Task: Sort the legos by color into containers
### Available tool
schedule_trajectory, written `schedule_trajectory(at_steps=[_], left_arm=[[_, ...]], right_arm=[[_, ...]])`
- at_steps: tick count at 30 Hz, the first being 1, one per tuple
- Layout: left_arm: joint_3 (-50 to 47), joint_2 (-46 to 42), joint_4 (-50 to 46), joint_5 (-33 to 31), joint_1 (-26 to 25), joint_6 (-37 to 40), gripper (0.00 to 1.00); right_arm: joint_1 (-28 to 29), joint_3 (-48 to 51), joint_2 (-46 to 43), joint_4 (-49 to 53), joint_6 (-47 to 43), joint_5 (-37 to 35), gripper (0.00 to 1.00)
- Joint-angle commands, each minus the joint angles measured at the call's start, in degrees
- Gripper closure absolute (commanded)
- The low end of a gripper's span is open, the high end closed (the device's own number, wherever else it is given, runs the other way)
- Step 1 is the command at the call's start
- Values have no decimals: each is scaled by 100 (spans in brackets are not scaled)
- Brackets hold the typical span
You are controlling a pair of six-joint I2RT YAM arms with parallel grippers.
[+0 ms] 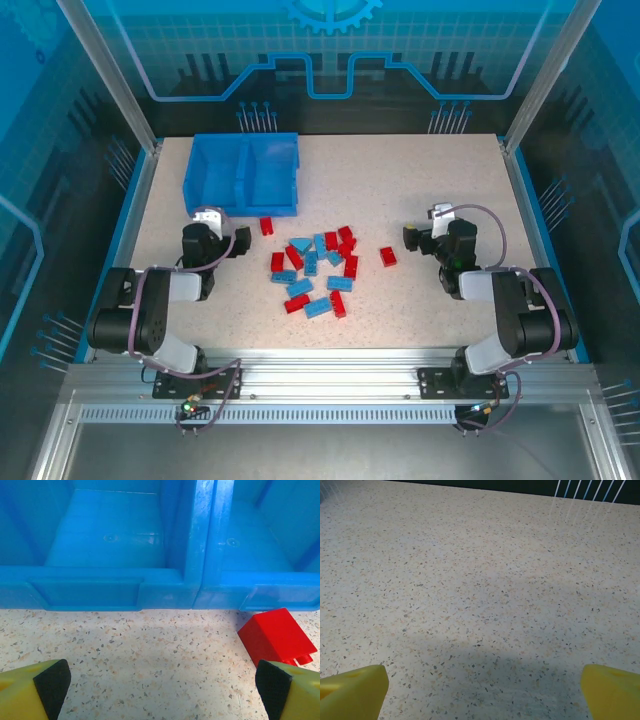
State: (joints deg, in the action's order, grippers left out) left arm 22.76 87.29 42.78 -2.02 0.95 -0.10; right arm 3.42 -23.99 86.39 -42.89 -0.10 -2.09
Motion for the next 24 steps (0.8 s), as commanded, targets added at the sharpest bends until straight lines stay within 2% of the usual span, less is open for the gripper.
schedule_trajectory(at_steps=[1,18,21,24], left_arm=[[127,-48,176,132,-16,-35,1],[123,-46,187,132,-16,-32,1],[42,-376,72,8,-52,-25,1],[300,-1249,-1308,-816,-319,-253,1]], right_arm=[[-33,-79,-17,-26,-78,43,0],[-40,-105,-50,13,-73,63,0],[243,-546,-805,1455,-158,-434,0],[383,-1221,-1635,3448,857,-1209,0]])
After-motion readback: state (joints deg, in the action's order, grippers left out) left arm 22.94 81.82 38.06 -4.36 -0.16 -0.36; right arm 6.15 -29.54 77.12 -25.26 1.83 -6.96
